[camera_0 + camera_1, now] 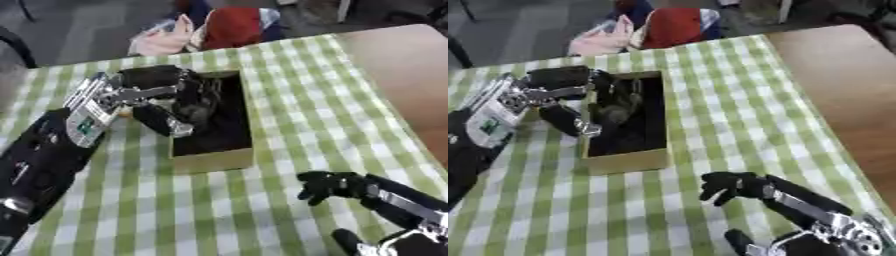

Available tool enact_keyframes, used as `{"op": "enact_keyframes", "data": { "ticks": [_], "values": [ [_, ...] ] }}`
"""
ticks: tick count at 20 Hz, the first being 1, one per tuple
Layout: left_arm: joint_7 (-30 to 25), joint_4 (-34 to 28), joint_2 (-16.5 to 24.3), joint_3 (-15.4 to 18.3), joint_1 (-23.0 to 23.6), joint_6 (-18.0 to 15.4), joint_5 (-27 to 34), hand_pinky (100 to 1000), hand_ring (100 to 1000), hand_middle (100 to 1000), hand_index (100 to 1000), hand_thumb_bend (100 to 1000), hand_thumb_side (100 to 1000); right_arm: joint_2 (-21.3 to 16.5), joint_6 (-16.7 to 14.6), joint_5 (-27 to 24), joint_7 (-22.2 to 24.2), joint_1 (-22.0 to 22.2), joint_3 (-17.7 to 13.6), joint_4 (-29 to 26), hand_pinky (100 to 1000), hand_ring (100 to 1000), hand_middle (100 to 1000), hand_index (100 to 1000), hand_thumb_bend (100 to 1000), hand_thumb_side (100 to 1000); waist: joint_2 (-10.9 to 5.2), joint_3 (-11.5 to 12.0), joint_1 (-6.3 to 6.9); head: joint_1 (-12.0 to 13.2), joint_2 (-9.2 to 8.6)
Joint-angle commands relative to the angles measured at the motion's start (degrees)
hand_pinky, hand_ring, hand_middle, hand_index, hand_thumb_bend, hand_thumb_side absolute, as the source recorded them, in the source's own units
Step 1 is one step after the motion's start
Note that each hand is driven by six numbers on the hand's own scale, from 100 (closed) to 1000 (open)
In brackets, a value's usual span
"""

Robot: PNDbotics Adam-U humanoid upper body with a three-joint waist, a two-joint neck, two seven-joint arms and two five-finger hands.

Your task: Pick up objects on the table and place them in the box.

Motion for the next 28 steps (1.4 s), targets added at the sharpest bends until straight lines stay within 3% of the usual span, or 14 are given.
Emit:
{"op": "enact_keyframes", "data": {
  "ticks": [1,6,11,19,28],
  "values": [
    [0.8,-0.9,4.3,2.9,-0.5,0.0,1.0,733,678,717,838,264,619,-0.9,-0.1,-0.1,-0.4,-0.2,-0.7,-0.4,767,1000,786,927,124,363,-1.07,0.3,-0.42,-0.3,-0.46],
    [6.2,2.1,8.8,6.7,1.2,2.1,-1.3,728,681,719,837,292,550,-0.9,-0.2,0.2,-0.7,0.1,-0.9,-0.2,767,1000,786,928,124,362,-1.09,0.7,-0.4,-0.8,-0.37],
    [12.3,7.0,11.0,9.1,2.2,2.2,-6.3,721,680,717,836,330,463,-1.0,-0.3,0.4,-0.7,0.1,-1.0,-0.2,767,1000,786,928,125,364,-0.92,0.7,-0.41,-1.1,-0.33],
    [20.5,15.4,11.2,11.5,2.1,0.3,-15.2,718,693,723,839,398,429,-1.0,-0.5,0.5,-0.7,0.0,-1.0,-0.4,767,1000,786,929,126,366,-0.51,-0.3,-0.4,-0.9,-0.59],
    [23.4,22.1,10.8,13.4,2.0,1.1,-23.0,703,654,694,833,404,375,-1.0,-0.6,0.6,-0.7,0.0,-1.0,-0.4,767,1000,786,929,125,369,-0.43,-0.1,-0.4,-0.9,-0.52]
  ]
}}
